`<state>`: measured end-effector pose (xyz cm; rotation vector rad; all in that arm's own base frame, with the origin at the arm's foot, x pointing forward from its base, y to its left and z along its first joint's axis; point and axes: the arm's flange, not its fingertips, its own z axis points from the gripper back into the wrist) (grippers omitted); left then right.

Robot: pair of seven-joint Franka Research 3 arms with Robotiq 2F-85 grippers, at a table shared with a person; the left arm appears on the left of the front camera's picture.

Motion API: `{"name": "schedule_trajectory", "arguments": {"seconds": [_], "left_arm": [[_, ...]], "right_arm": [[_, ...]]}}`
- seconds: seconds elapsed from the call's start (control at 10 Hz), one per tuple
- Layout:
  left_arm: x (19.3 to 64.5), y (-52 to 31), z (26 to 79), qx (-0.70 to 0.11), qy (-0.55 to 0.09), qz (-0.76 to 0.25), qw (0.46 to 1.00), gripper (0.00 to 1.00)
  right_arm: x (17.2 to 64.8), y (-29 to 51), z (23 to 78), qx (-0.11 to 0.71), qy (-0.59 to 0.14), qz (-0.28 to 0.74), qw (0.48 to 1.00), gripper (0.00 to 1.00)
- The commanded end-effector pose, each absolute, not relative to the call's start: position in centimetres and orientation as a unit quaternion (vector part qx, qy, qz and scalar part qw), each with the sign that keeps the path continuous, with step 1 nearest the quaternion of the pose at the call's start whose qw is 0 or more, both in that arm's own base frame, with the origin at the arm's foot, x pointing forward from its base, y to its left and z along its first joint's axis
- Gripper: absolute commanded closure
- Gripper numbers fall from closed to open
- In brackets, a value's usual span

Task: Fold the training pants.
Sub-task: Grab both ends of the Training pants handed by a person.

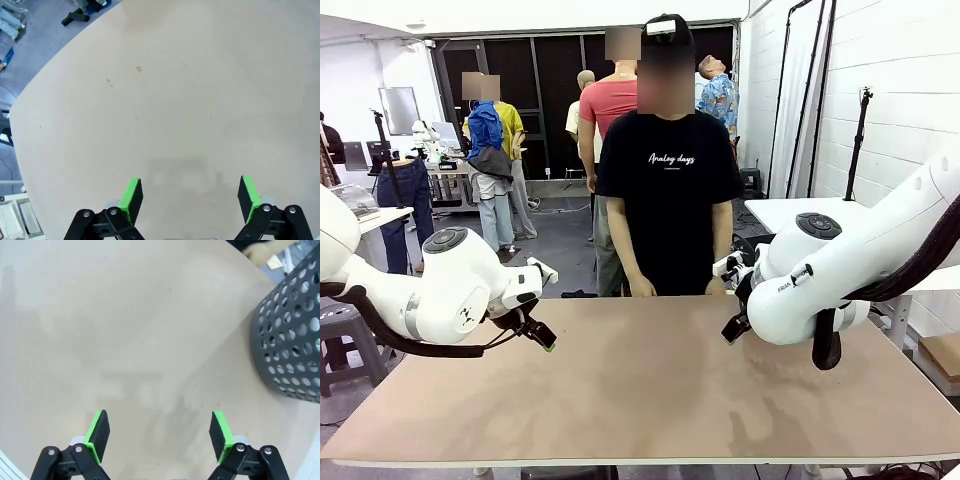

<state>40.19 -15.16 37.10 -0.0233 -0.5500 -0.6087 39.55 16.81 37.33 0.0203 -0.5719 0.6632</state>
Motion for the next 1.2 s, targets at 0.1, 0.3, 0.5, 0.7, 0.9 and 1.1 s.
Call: {"name": "schedule_trajectory", "arguments": {"seconds": [0.1,0.3,0.5,0.7,0.9,1.1], "left_arm": [[40.2,-15.1,37.1,-0.011,-0.267,-0.295,0.917,0.00],[40.2,-15.1,37.1,-0.011,-0.267,-0.295,0.917,0.00],[40.2,-15.1,37.1,-0.011,-0.267,-0.295,0.917,0.00],[40.2,-15.2,37.1,-0.011,-0.267,-0.296,0.917,0.00],[38.8,-15.4,39.7,-0.009,-0.276,-0.305,0.911,0.00],[37.1,-15.3,42.6,-0.001,-0.277,-0.310,0.909,0.00]], "right_arm": [[39.6,16.8,37.3,0.010,-0.277,0.321,0.906,0.00],[39.6,16.8,37.3,0.010,-0.277,0.321,0.906,0.00],[39.6,16.8,37.3,0.010,-0.277,0.321,0.906,0.00],[39.5,16.8,37.3,0.010,-0.277,0.321,0.906,0.00],[38.3,16.6,40.1,0.021,-0.269,0.320,0.908,0.00],[36.7,16.4,43.4,0.039,-0.264,0.335,0.904,0.00]]}}
